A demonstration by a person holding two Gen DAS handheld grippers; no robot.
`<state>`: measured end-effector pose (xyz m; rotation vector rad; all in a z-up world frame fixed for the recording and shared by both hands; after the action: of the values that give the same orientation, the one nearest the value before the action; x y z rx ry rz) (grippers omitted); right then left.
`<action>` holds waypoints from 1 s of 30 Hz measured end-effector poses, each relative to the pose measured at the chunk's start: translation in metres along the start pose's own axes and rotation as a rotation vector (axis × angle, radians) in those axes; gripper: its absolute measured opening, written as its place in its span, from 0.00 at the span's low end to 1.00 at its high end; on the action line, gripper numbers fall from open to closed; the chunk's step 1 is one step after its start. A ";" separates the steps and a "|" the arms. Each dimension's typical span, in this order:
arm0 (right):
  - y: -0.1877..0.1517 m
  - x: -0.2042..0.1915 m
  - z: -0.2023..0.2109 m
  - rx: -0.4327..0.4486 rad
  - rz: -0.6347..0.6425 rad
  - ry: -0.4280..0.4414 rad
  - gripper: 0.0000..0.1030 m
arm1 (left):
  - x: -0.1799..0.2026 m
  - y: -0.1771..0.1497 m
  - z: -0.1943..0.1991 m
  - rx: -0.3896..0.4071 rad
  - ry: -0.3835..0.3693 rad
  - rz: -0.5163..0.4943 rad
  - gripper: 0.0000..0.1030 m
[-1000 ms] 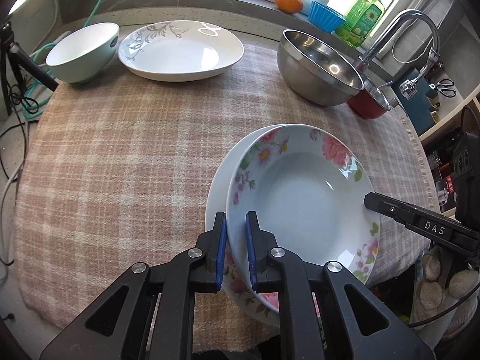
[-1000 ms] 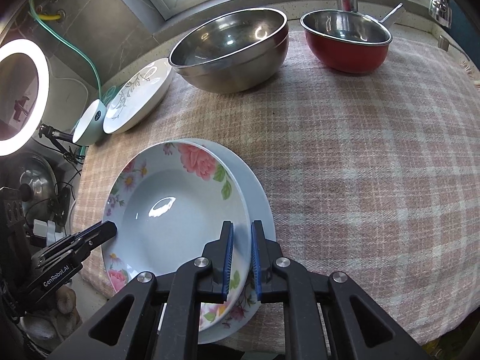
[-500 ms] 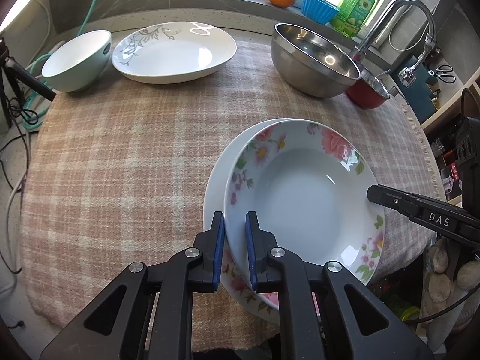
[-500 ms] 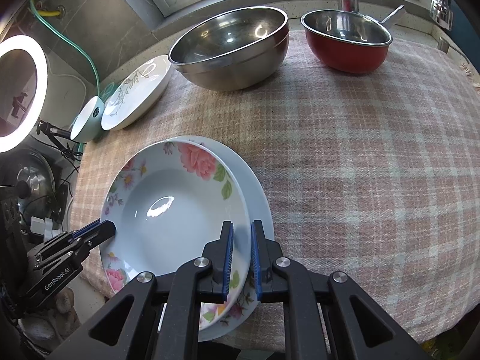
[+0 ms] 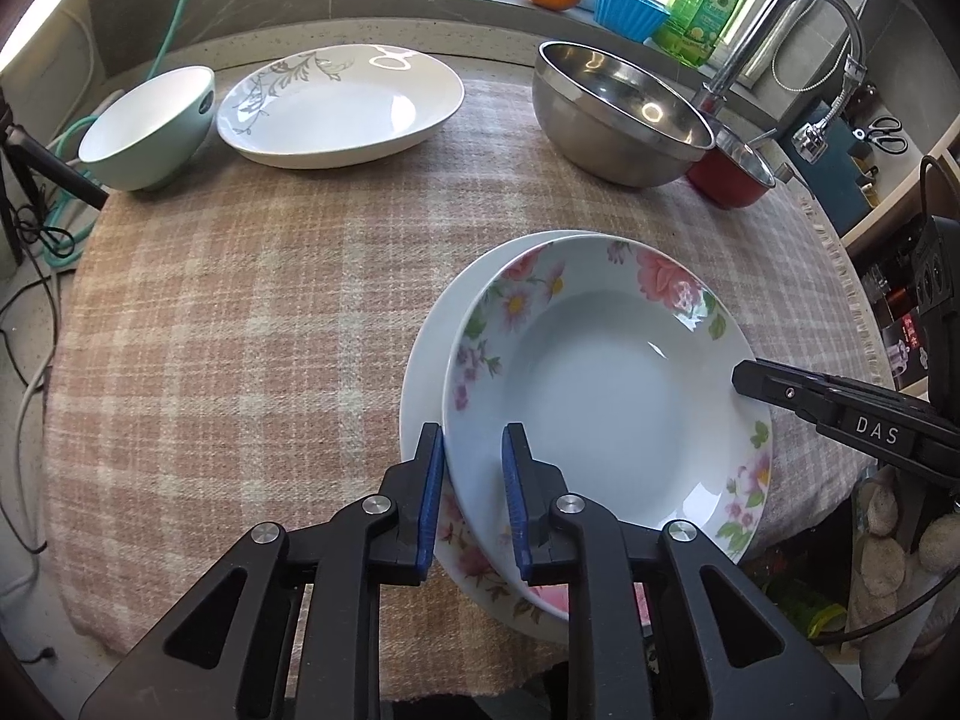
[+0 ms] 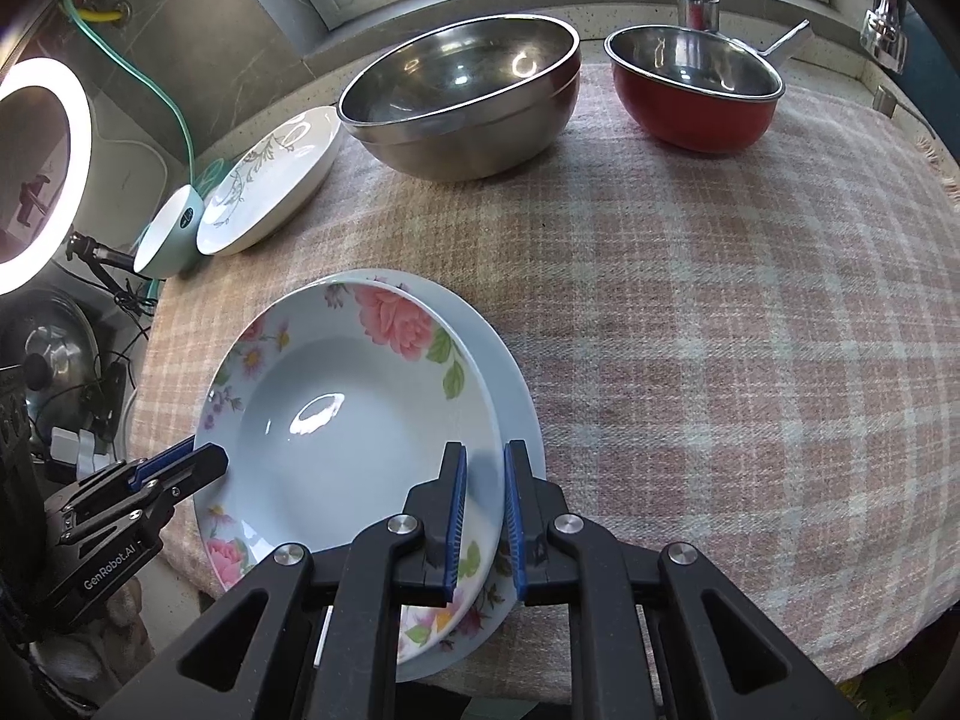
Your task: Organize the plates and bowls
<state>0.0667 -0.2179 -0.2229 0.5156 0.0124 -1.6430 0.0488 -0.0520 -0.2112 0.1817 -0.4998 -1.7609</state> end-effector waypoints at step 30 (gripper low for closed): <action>0.040 -0.051 0.035 0.117 0.106 0.081 0.34 | -0.067 0.023 0.034 0.120 -0.041 0.251 0.18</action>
<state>0.0958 -0.1868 -0.1625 0.6615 -0.0507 -1.5243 0.0733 0.0165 -0.1803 0.1603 -0.6311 -1.4936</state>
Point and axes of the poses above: each gripper's, at about its wrist camera, not at the fingertips, and z roughly against the way its jaws point, x to its right, y to its top, the point moved 8 cm from there along -z, roughly the way its jaws point, and after that the axes turned 9 degrees about -z, right-handed, at the moved point
